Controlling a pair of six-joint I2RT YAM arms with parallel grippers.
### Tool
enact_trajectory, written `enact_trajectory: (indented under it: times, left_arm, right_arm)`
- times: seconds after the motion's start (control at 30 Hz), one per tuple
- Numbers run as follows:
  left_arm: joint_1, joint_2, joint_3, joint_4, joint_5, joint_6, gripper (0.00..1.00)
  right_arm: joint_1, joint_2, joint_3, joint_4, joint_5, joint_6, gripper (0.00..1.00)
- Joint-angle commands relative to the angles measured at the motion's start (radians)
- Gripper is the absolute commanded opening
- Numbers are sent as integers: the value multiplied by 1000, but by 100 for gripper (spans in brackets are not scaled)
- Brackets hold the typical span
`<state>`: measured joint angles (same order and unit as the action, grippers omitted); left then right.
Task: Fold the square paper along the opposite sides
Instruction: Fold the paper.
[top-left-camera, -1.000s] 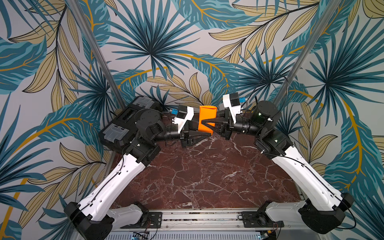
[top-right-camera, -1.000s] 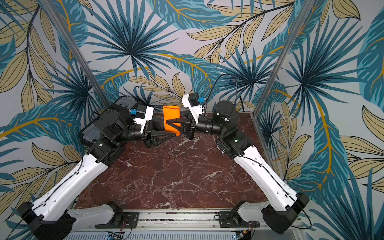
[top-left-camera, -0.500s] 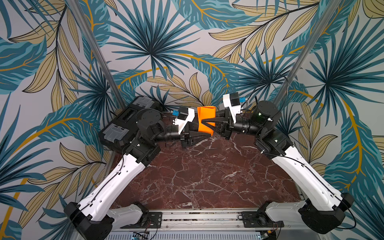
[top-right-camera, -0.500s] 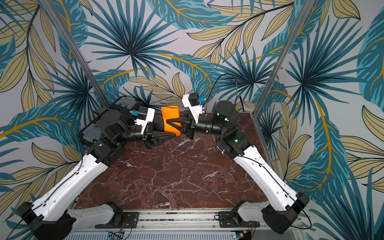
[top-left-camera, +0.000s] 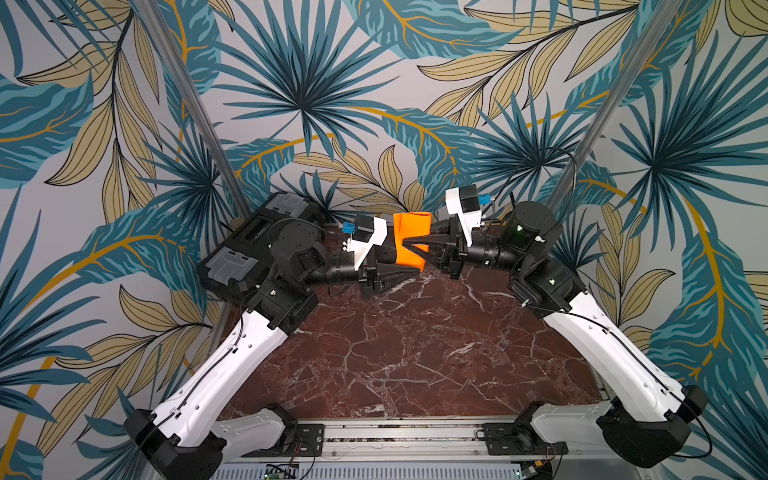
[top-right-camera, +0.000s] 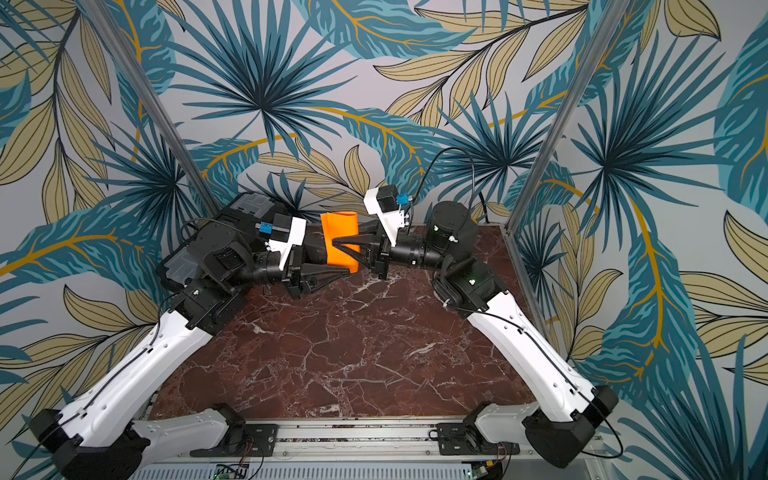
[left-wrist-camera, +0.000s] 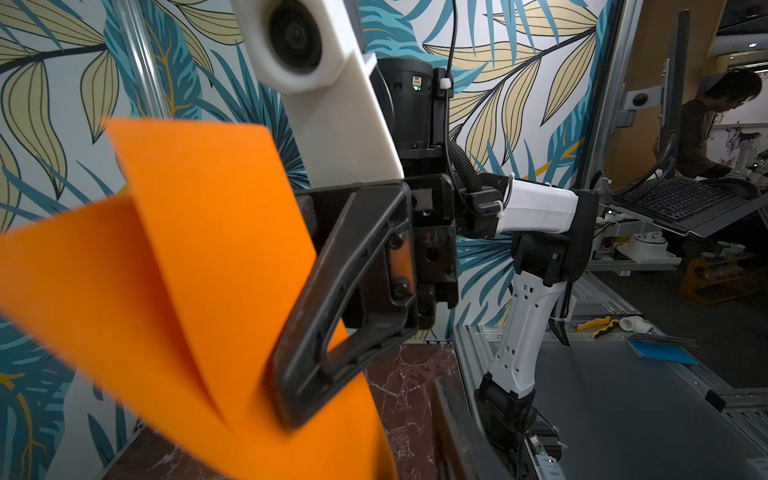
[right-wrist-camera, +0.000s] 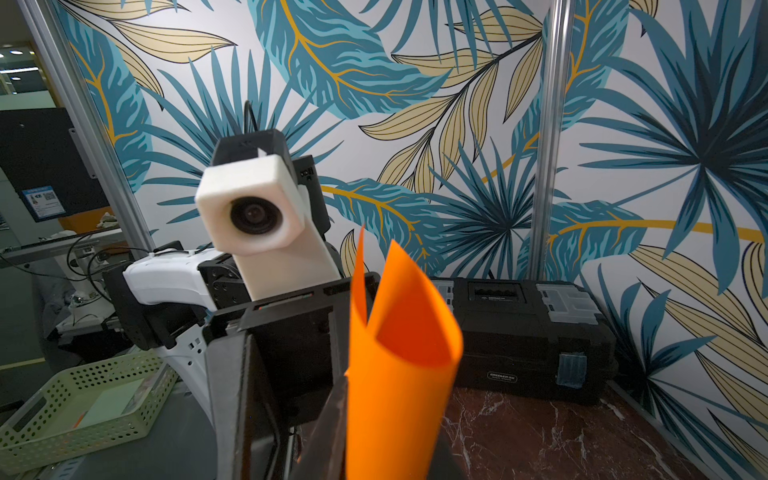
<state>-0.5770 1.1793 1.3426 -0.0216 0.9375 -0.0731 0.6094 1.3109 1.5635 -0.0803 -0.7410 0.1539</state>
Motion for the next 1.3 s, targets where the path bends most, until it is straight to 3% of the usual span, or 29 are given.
enact_trajectory:
  times: [0.0, 0.5, 0.83, 1.27]
  left_arm:
    - [2, -19, 43, -8, 0, 22, 40]
    - [23, 6, 75, -53, -40, 58, 41]
    - [43, 13, 77, -98, -122, 88, 69]
    - [58, 42, 82, -104, -128, 84, 72]
  right_arm:
    - [-2, 13, 8, 7, -3, 13, 22]
    - [-1, 21, 10, 8, -30, 32, 22]
    - [-2, -1, 10, 3, -15, 16, 22]
    - [-2, -5, 43, -34, -18, 0, 22]
